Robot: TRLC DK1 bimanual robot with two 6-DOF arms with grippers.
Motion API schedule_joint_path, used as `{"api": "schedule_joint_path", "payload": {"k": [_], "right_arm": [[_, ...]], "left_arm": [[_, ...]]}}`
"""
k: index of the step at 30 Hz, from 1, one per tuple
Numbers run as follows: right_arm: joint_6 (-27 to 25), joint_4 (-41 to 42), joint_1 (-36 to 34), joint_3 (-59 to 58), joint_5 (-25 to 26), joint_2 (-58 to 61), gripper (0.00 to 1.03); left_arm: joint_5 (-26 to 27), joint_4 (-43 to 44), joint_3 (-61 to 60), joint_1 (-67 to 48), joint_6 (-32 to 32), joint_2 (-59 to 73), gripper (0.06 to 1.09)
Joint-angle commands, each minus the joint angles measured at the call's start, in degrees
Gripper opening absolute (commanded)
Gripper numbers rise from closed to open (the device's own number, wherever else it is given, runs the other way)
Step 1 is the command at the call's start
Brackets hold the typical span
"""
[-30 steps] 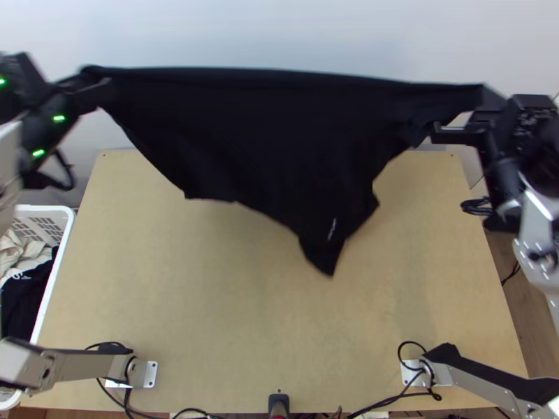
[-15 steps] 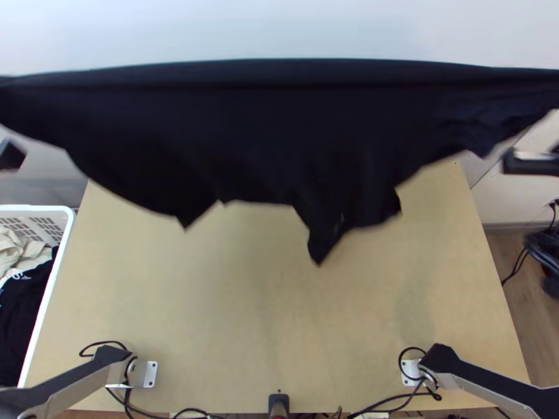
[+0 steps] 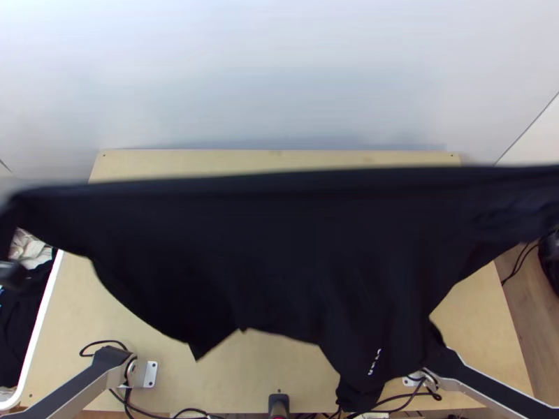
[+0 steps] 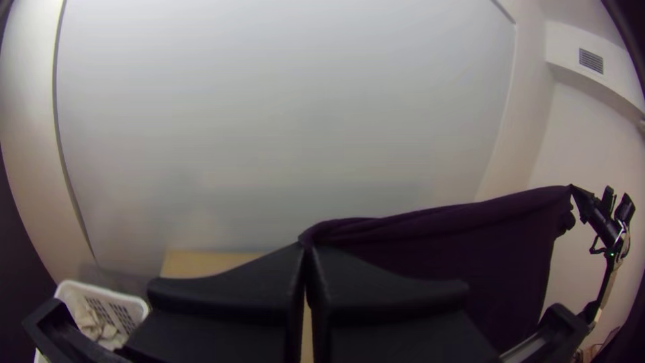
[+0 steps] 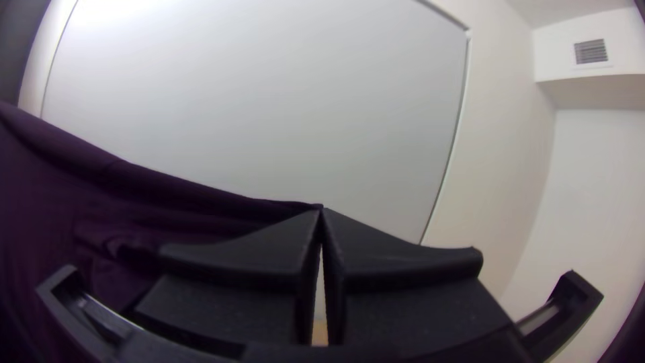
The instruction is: Fold the t-shirt
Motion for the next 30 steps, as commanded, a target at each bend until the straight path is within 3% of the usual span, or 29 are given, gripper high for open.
{"api": "schedule_joint_path", "payload": {"k": [1, 3, 8, 11, 14, 16, 23, 30], "right_arm": [[22.05, -18.01, -0.15, -13.97, -7.94, -6.3, 0.03], [26.44, -16.95, 1.0, -22.23, -9.43, -7.88, 0.03], [26.53, -4.91, -1.47, -41.92, -17.26, -10.78, 0.03], [28.38, 0.18, -7.53, -45.53, -24.99, -6.3, 0.03], [28.47, 7.04, -18.96, -45.88, -36.24, 0.73, 0.03], [28.64, 11.43, -25.11, -45.17, -41.16, 6.8, 0.03], [33.12, 22.25, -30.29, -38.49, -44.85, 28.5, 0.03], [37.61, 25.41, -31.35, -25.31, -44.94, 49.25, 0.03]], "left_arm": [[8.45, -5.52, -19.21, -0.58, -3.71, -3.62, 0.09], [8.54, -0.51, -29.15, -0.05, -3.8, -4.5, 0.09], [8.45, 18.74, -50.06, 2.23, -3.09, -3.79, 0.09], [8.54, 26.56, -54.99, 3.73, -3.18, 0.42, 0.09], [8.54, 32.98, -55.87, 5.22, -4.06, 5.26, 0.09], [8.45, 36.67, -55.6, 6.1, -4.94, 8.69, 0.09], [7.49, 47.13, -53.32, 9.09, -5.64, 21.08, 0.09], [6.96, 53.19, -47.52, 11.02, -5.99, 34.0, 0.09]]}}
